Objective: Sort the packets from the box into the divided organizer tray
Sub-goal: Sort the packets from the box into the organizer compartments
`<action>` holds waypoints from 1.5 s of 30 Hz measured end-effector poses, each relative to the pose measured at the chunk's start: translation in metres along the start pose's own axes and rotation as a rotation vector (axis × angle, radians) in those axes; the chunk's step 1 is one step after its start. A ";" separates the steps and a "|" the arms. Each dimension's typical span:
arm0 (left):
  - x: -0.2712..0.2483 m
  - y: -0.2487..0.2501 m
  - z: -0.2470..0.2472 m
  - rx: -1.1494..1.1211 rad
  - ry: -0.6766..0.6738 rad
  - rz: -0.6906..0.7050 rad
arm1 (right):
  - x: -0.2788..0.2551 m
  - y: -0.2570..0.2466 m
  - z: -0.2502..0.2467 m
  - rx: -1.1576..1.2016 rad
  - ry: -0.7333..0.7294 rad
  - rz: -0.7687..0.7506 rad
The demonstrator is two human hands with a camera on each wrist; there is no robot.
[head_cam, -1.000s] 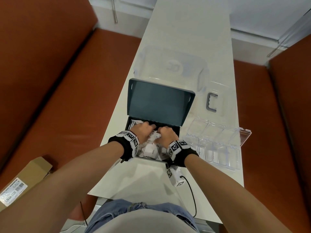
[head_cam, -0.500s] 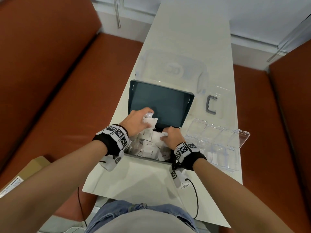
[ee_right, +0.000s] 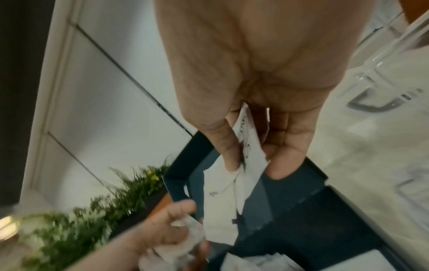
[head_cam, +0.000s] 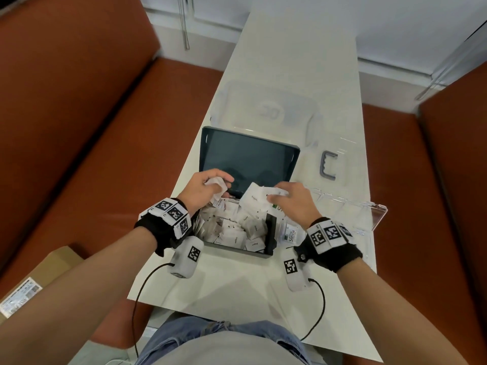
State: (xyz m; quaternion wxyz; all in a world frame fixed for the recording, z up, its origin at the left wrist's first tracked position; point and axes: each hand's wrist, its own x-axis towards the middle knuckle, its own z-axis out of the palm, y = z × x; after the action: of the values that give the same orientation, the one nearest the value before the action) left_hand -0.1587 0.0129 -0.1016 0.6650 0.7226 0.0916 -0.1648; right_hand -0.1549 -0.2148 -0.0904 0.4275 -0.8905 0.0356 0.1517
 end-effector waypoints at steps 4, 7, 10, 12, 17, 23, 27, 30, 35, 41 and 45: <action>-0.002 0.003 0.013 -0.168 -0.002 -0.097 | -0.009 -0.016 -0.016 0.275 -0.054 0.045; -0.005 0.013 0.026 -0.244 -0.066 -0.187 | -0.010 -0.023 -0.016 0.374 -0.106 0.065; -0.006 0.023 0.036 -0.270 -0.207 -0.226 | -0.009 -0.023 -0.012 0.383 -0.125 0.070; -0.009 0.027 0.042 -0.303 -0.284 -0.228 | -0.010 -0.023 -0.009 0.384 -0.132 0.050; -0.010 0.029 0.052 -0.336 -0.257 -0.193 | -0.013 -0.021 -0.006 0.439 -0.082 0.018; -0.008 0.026 0.056 -0.370 -0.141 -0.116 | -0.017 -0.023 -0.018 0.480 -0.024 0.032; -0.005 0.026 0.059 -0.355 -0.100 -0.076 | -0.020 -0.020 -0.038 0.559 -0.035 0.062; -0.005 0.027 0.066 -0.346 -0.096 -0.082 | -0.023 -0.014 -0.052 0.532 -0.024 0.042; -0.006 0.030 0.081 -0.327 -0.094 -0.066 | -0.027 0.002 -0.073 0.531 0.052 0.024; -0.004 0.036 0.101 -0.295 -0.032 -0.066 | -0.027 0.033 -0.094 0.554 0.097 0.054; -0.003 0.032 0.110 -0.236 0.018 -0.066 | -0.019 0.060 -0.085 0.249 0.069 0.092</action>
State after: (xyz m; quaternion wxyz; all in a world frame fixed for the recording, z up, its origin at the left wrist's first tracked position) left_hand -0.1626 -0.0989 -0.0772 0.7388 0.6375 0.1401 -0.1679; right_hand -0.1644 -0.3193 -0.0795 0.5256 -0.8328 0.1098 0.1349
